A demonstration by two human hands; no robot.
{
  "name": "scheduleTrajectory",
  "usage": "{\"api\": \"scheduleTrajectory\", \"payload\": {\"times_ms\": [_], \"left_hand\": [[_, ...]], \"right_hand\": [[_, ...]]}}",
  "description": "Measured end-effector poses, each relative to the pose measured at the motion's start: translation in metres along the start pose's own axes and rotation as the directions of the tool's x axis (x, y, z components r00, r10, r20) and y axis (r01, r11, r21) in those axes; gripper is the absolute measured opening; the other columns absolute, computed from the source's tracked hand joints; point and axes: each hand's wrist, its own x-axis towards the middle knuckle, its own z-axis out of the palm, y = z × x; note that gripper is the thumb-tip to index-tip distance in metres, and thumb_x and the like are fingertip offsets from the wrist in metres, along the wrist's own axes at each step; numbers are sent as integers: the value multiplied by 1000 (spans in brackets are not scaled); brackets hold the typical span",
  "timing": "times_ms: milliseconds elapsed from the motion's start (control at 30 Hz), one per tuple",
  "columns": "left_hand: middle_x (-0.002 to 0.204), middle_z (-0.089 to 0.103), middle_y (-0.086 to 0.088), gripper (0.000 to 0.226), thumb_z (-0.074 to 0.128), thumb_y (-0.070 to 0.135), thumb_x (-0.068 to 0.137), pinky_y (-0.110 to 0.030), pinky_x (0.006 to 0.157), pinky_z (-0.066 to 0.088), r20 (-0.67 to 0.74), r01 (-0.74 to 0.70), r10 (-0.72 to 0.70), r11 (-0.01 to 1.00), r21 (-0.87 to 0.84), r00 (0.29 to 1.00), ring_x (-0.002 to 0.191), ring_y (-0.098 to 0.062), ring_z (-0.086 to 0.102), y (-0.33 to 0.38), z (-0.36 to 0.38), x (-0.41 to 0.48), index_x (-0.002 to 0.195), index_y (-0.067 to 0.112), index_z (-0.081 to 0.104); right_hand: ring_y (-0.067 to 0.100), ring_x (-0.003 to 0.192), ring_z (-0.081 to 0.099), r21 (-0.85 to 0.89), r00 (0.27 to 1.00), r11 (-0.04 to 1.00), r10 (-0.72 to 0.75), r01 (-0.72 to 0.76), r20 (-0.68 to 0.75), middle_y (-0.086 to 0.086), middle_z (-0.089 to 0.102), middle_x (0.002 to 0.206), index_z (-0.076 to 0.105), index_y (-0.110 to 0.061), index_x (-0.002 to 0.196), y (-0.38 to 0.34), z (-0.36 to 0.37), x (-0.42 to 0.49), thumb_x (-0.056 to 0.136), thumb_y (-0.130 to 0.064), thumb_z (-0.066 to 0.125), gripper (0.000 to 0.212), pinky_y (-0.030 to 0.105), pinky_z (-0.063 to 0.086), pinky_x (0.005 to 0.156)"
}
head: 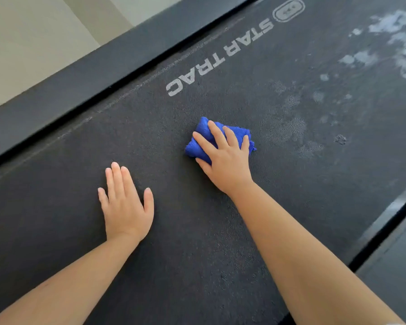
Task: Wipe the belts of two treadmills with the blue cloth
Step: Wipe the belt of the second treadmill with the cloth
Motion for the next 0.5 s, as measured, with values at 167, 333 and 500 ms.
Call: {"api": "scheduleTrajectory", "payload": {"times_ms": [167, 333, 500], "left_hand": [[151, 21, -22, 64, 51, 25, 90, -55, 108, 21, 1, 27, -27, 999, -30, 1000, 140, -34, 18, 3, -5, 0, 140, -7, 28], [126, 46, -36, 53, 67, 12, 77, -62, 97, 35, 30, 5, -4, 1000, -25, 1000, 121, -51, 41, 14, -18, 28, 118, -17, 48], [154, 10, -19, 63, 40, 27, 95, -49, 113, 9, -45, -90, 87, 994, -57, 995, 143, -32, 6, 42, -26, 97, 144, -4, 17]], "right_hand": [[38, 111, 57, -8, 997, 999, 52, -51, 54, 12, 55, 132, 63, -27, 121, -6, -5, -2, 66, -38, 81, 58, 71, 38, 81], [37, 121, 50, 6, 994, 1000, 27, -28, 109, 10, 47, 141, 57, -29, 128, -3, -7, 2, 72, -39, 77, 60, 72, 33, 87], [34, 116, 54, -19, 999, 1000, 25, -25, -44, 7, 51, 137, 59, -29, 125, -3, 7, -3, 79, -44, 61, 48, 68, 34, 91]]}}
